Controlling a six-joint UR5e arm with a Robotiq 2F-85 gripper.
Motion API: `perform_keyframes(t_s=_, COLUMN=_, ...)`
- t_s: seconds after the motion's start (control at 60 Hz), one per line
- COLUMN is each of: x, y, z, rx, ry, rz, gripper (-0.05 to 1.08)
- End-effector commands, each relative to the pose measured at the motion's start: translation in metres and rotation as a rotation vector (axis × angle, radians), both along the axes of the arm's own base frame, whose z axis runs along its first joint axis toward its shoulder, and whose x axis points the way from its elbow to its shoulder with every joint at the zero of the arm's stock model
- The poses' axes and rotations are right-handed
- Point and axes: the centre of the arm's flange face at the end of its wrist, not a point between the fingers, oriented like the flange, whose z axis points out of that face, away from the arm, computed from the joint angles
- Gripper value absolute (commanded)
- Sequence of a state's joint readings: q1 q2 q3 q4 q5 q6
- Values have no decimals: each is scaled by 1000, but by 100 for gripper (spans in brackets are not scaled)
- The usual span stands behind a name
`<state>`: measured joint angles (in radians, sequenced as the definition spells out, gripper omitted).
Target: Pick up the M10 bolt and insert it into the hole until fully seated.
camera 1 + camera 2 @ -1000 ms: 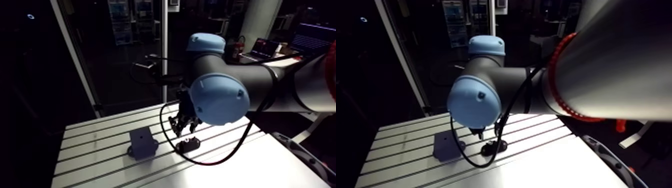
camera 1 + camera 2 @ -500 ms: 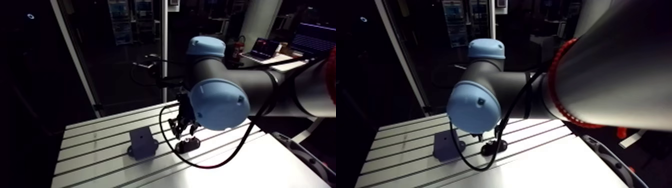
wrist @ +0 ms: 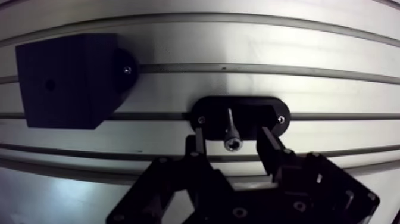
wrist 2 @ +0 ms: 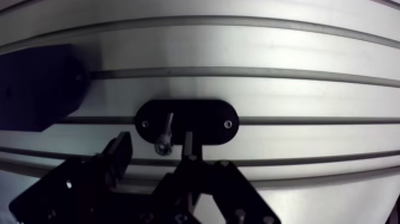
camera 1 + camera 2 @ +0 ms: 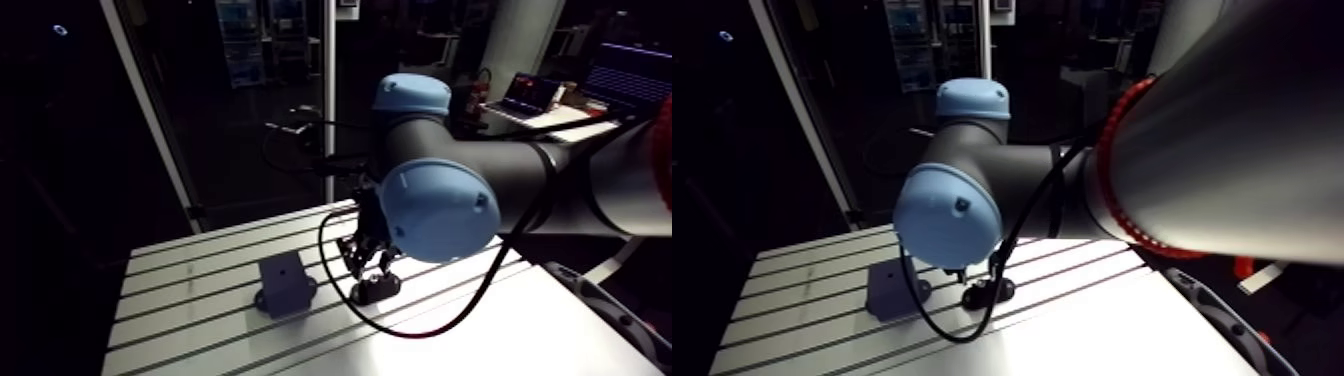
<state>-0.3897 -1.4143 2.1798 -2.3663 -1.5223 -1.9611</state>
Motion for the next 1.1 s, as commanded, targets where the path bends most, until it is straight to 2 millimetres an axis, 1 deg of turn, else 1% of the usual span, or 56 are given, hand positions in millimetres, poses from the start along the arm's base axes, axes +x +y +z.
perform_keyframes(t_s=0.017, x=0, y=0, z=0, rx=0, ry=0, rz=-6, gripper=45)
perform_keyframes(t_s=0.1, x=0, y=0, z=0, rx=0, ry=0, rz=-6, gripper=47)
perform_keyframes(t_s=1.1, x=-3, y=2, z=-5, rx=10, ry=9, rz=-5, gripper=48)
